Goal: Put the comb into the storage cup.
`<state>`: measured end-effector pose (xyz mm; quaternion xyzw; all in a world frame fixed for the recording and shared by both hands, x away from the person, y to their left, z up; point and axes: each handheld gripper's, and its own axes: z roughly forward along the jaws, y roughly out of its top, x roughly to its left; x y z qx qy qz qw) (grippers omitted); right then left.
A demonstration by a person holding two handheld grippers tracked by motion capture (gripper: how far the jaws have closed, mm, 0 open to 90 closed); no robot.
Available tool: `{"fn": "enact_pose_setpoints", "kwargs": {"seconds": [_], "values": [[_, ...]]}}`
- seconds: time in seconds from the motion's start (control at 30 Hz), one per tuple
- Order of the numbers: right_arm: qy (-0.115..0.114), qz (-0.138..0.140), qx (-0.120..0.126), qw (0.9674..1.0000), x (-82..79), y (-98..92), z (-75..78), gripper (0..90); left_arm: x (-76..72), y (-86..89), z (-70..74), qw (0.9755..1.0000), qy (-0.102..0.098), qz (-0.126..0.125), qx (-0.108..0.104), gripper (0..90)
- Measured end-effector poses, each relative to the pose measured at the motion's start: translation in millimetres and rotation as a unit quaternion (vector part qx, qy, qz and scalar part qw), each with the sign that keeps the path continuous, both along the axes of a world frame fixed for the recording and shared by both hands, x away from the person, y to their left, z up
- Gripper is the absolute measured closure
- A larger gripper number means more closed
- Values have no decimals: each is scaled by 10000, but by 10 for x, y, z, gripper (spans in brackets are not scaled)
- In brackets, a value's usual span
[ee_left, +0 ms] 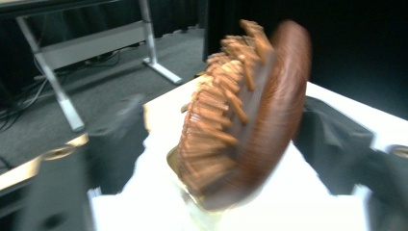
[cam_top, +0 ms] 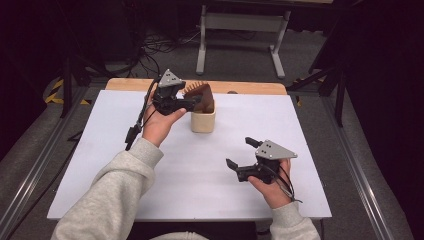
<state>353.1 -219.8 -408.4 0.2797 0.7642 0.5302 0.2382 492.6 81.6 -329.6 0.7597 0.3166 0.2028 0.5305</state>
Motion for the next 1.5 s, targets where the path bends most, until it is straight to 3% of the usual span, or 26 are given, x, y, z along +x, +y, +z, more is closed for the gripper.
{"fn": "enact_pose_setpoints", "kwargs": {"seconds": [0.13,0.27,0.33,0.37,0.4,0.5,0.6,0.73,0.77,0.9,1.17,1.27,1.5], "values": [[11,-6,23,10000,2,-5,-1,40,-61,-11,34,9996,-241,-75,160,156],[8,-18,26,10000,3,-11,2,40,-150,1,112,9988,-389,-296,-67,98],[6,-14,36,10000,5,-14,2,40,-188,1,137,9988,-364,-314,-67,65],[8,-13,35,10000,6,-15,2,40,-218,2,143,9997,-120,-199,8,74],[16,-20,37,10000,6,-15,2,40,-240,3,134,9998,-80,-139,129,68],[9,-12,43,10000,11,-14,4,40,-290,42,174,9993,-294,-161,157,61],[3,-6,54,10000,11,-17,9,40,-375,103,211,9988,-409,-261,-50,17],[-2,-23,65,10000,13,-36,20,40,-471,173,238,9978,-579,-315,-64,2],[-8,-19,92,10000,14,-42,28,40,-546,235,244,9968,-724,-350,8,2],[-45,-17,97,9999,21,-56,45,33,-636,332,245,9966,-727,-380,-80,2],[-106,30,137,9998,41,-87,87,19,-808,558,168,9968,-693,-400,-13,2],[-91,5,173,9998,52,-107,91,19,-883,688,68,9971,-685,-299,168,2],[-103,28,154,9998,44,-125,96,19,-979,890,-74,9977,-600,-297,108,2]]}}
